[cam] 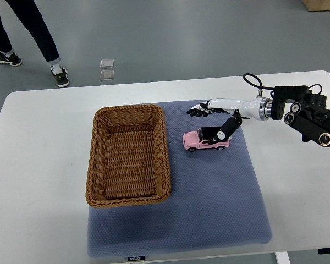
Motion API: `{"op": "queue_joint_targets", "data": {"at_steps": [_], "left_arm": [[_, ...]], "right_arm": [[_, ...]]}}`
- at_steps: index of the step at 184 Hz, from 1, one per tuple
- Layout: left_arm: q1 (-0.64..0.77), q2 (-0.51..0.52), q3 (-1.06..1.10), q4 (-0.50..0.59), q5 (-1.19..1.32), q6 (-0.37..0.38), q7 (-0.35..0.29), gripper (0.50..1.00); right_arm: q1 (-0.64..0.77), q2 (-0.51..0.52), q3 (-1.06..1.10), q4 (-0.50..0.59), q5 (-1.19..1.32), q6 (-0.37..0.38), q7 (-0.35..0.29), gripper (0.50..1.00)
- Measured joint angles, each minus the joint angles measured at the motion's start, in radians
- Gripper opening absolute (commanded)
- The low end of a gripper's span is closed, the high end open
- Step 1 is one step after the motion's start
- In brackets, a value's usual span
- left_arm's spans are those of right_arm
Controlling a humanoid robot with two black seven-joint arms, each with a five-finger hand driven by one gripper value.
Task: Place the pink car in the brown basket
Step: 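Close the right hand's fingers around the pink car's black roof, then lift the pink car and carry it over the wicker basket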
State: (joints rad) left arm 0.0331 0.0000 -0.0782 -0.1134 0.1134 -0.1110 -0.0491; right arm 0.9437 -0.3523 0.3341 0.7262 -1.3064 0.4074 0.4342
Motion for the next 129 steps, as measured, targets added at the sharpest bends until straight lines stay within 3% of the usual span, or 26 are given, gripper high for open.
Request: {"op": "queue_joint_targets", "data": {"at_steps": [92, 129], "left_arm": [[0.000, 0.000, 0.000, 0.000, 0.000, 0.000, 0.000, 1.000], [0.000, 0.000, 0.000, 0.000, 0.000, 0.000, 0.000, 1.000]], "right_arm": [[0.006, 0.018, -0.113, -0.014, -0.014, -0.109, -0.005, 0.887], [0.007, 0.015, -0.152, -0.017, -0.014, -0.141, -0.005, 0.738]]}}
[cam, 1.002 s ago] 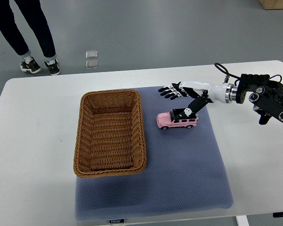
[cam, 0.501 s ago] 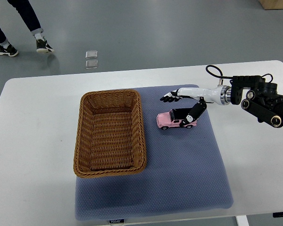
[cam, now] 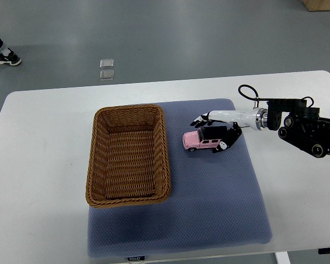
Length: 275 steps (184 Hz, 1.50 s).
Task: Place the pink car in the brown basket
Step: 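Lift the pink car and carry it over the wicker basket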
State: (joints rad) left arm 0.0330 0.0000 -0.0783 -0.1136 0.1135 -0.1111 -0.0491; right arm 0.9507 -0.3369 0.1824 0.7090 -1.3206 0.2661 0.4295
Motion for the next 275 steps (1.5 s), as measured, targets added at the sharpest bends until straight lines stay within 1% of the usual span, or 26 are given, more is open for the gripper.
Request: {"op": "queue_joint_targets", "data": {"at_steps": [1, 2, 7, 12, 18, 26, 33, 42, 54, 63, 70, 74, 120, 155, 184, 216, 239, 275], "left_arm": [[0.000, 0.000, 0.000, 0.000, 0.000, 0.000, 0.000, 1.000], [0.000, 0.000, 0.000, 0.000, 0.000, 0.000, 0.000, 1.000], [0.000, 0.000, 0.000, 0.000, 0.000, 0.000, 0.000, 1.000], [0.000, 0.000, 0.000, 0.000, 0.000, 0.000, 0.000, 1.000], [0.000, 0.000, 0.000, 0.000, 0.000, 0.000, 0.000, 1.000], [0.000, 0.000, 0.000, 0.000, 0.000, 0.000, 0.000, 1.000], [0.000, 0.000, 0.000, 0.000, 0.000, 0.000, 0.000, 1.000], [0.000, 0.000, 0.000, 0.000, 0.000, 0.000, 0.000, 1.000], [0.000, 0.000, 0.000, 0.000, 0.000, 0.000, 0.000, 1.000], [0.000, 0.000, 0.000, 0.000, 0.000, 0.000, 0.000, 1.000], [0.000, 0.000, 0.000, 0.000, 0.000, 0.000, 0.000, 1.000], [0.000, 0.000, 0.000, 0.000, 0.000, 0.000, 0.000, 1.000], [0.000, 0.000, 0.000, 0.000, 0.000, 0.000, 0.000, 1.000], [0.000, 0.000, 0.000, 0.000, 0.000, 0.000, 0.000, 1.000], [-0.001, 0.000, 0.000, 0.000, 0.000, 0.000, 0.000, 1.000], [0.000, 0.000, 0.000, 0.000, 0.000, 0.000, 0.000, 1.000], [0.000, 0.000, 0.000, 0.000, 0.000, 0.000, 0.000, 1.000], [0.000, 0.000, 0.000, 0.000, 0.000, 0.000, 0.000, 1.000]], "right_arm": [[0.000, 0.000, 0.000, 0.000, 0.000, 0.000, 0.000, 0.738], [0.000, 0.000, 0.000, 0.000, 0.000, 0.000, 0.000, 0.725], [0.000, 0.000, -0.001, 0.000, 0.000, 0.000, 0.000, 0.707], [0.000, 0.000, -0.001, 0.000, 0.000, -0.001, 0.000, 0.676], [0.000, -0.001, -0.001, 0.000, 0.000, -0.001, 0.000, 0.654], [0.000, -0.001, -0.002, 0.000, 0.000, -0.001, 0.000, 0.643], [0.000, -0.001, -0.002, 0.000, 0.000, -0.001, 0.000, 0.615], [0.001, -0.001, -0.002, 0.000, 0.000, -0.001, 0.000, 0.596], [0.002, -0.001, -0.003, 0.000, 0.000, -0.001, 0.000, 0.547], [0.002, -0.001, -0.003, 0.000, 0.000, -0.001, 0.000, 0.537], [0.003, -0.002, -0.003, 0.000, 0.000, -0.001, 0.000, 0.509], [0.003, -0.002, -0.003, 0.000, 0.001, -0.001, 0.001, 0.500], [0.008, -0.018, 0.014, 0.000, 0.014, -0.001, 0.015, 0.500], [0.032, -0.037, 0.040, 0.001, 0.033, -0.001, 0.084, 0.500], [0.069, -0.023, 0.062, 0.012, 0.037, -0.001, 0.117, 0.500], [0.133, 0.053, 0.065, 0.017, 0.038, -0.001, 0.140, 0.500], [0.169, 0.098, 0.060, 0.017, 0.038, 0.003, 0.144, 0.500], [0.215, 0.227, 0.026, 0.016, 0.029, 0.010, 0.141, 0.500]]}}
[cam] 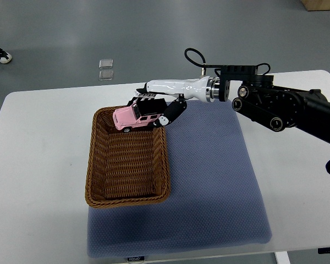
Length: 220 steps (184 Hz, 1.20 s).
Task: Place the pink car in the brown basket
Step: 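Lift the pink car and carry it over the wicker basket, then lower the car into the basket and open the right hand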
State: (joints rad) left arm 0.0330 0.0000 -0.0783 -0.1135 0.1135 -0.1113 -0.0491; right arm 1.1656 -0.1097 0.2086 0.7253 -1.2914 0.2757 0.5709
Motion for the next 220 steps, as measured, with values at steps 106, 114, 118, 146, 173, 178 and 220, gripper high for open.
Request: {"op": "queue_joint_targets", "data": {"at_steps": [106, 114, 118, 146, 173, 178, 220], "left_arm": [[0.000, 0.000, 0.000, 0.000, 0.000, 0.000, 0.000, 1.000], [0.000, 0.000, 0.000, 0.000, 0.000, 0.000, 0.000, 1.000], [0.000, 0.000, 0.000, 0.000, 0.000, 0.000, 0.000, 1.000], [0.000, 0.000, 0.000, 0.000, 0.000, 0.000, 0.000, 1.000], [0.000, 0.000, 0.000, 0.000, 0.000, 0.000, 0.000, 1.000], [0.000, 0.000, 0.000, 0.000, 0.000, 0.000, 0.000, 1.000], [0.000, 0.000, 0.000, 0.000, 0.000, 0.000, 0.000, 1.000]], "right_arm": [[-0.031, 0.110, -0.138, -0.080, -0.009, -0.025, -0.047, 0.500], [-0.035, 0.110, -0.138, -0.081, -0.009, -0.025, -0.048, 0.500], [-0.038, 0.110, -0.138, -0.082, -0.009, -0.026, -0.049, 0.500], [-0.045, 0.110, -0.136, -0.085, 0.003, -0.027, -0.049, 0.793], [-0.045, 0.110, -0.128, -0.086, 0.018, -0.027, -0.049, 0.876], [-0.044, 0.110, -0.127, -0.086, 0.025, -0.026, -0.049, 0.885], [-0.024, 0.110, -0.101, -0.086, 0.148, -0.013, -0.049, 0.887]]}}
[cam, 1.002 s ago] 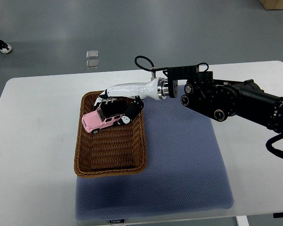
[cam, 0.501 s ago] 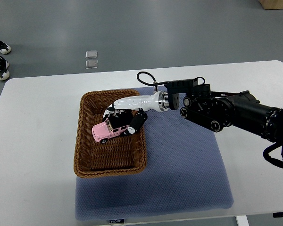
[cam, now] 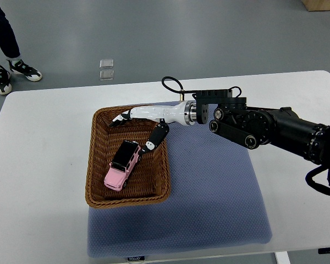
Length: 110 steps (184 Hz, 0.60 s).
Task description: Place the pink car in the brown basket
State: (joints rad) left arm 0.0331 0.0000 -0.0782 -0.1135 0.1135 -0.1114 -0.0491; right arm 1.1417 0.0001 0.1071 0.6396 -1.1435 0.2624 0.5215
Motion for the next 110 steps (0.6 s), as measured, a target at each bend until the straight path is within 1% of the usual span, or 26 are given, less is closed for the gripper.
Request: {"op": "queue_joint_targets", "data": {"at_steps": [29, 52, 63, 71, 102, 110], "left_arm": [[0.000, 0.000, 0.000, 0.000, 0.000, 0.000, 0.000, 1.000], [0.000, 0.000, 0.000, 0.000, 0.000, 0.000, 0.000, 1.000], [0.000, 0.000, 0.000, 0.000, 0.000, 0.000, 0.000, 1.000], [0.000, 0.000, 0.000, 0.000, 0.000, 0.000, 0.000, 1.000], [0.000, 0.000, 0.000, 0.000, 0.000, 0.000, 0.000, 1.000], [0.000, 0.000, 0.000, 0.000, 0.000, 0.000, 0.000, 1.000]], "right_arm": [[0.004, -0.006, 0.051, 0.000, 0.168, 0.009, -0.014, 0.887], [-0.007, -0.066, 0.084, 0.000, 0.316, 0.016, -0.059, 0.887], [-0.024, -0.096, 0.107, 0.000, 0.389, 0.029, -0.092, 0.907], [-0.043, -0.118, 0.132, -0.001, 0.449, 0.045, -0.123, 0.911], [-0.143, -0.178, 0.242, -0.010, 0.675, 0.146, -0.285, 0.911], [-0.162, -0.185, 0.269, -0.016, 0.719, 0.159, -0.310, 0.911]]}}
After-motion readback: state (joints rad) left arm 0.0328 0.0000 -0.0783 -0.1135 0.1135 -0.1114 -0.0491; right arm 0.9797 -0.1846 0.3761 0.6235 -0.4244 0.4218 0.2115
